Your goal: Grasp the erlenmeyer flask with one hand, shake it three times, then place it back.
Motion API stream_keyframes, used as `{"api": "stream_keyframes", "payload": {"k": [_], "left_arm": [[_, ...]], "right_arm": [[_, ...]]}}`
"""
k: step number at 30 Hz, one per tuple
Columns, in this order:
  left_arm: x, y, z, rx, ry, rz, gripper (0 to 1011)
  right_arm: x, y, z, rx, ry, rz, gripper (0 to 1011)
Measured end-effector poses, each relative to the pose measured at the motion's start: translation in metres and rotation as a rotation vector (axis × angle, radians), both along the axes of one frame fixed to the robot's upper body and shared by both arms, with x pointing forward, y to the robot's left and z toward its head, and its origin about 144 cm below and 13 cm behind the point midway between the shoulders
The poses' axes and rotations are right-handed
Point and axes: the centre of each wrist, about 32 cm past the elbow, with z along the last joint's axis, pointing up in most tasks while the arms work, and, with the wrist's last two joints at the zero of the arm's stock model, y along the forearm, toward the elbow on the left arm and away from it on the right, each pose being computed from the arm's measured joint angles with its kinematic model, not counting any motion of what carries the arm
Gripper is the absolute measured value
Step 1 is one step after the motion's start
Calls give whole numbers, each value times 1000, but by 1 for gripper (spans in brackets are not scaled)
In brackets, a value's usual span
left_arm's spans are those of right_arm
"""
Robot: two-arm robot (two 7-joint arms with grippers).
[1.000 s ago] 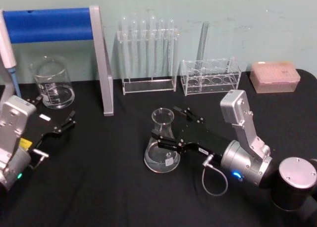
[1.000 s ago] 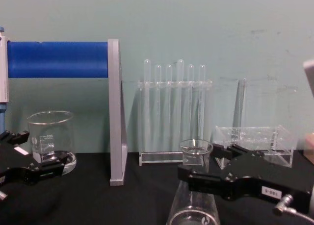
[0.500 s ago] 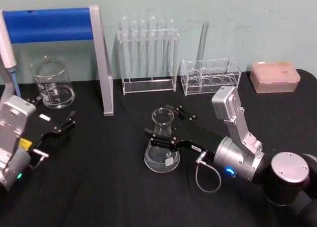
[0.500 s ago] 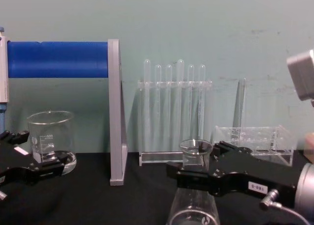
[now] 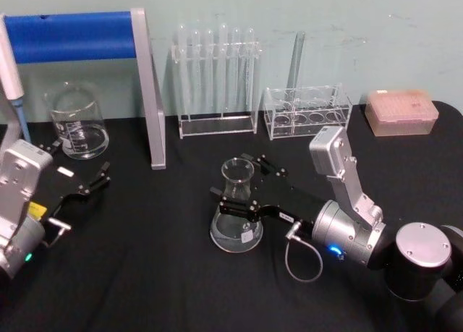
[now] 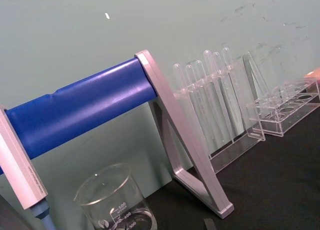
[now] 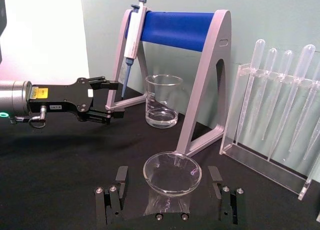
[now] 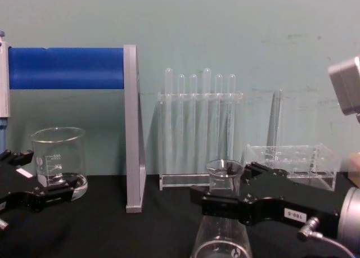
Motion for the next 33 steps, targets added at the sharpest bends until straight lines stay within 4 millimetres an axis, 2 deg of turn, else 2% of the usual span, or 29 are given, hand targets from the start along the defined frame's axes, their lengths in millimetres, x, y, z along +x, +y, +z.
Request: {"api": "stream_keyframes", "payload": {"k": [4,9,24,33], "left_arm": [[0,0,0,0,0,0,1001],[0,0,0,0,0,0,1001],[0,0,0,0,0,0,1001],[0,0,0,0,0,0,1001]], "right_arm": [[0,0,0,0,0,0,1000],[0,0,0,1,0,-1,924],[0,-1,0,1,-1,-3,457],[0,-1,0,1,-2,-2,457]]}}
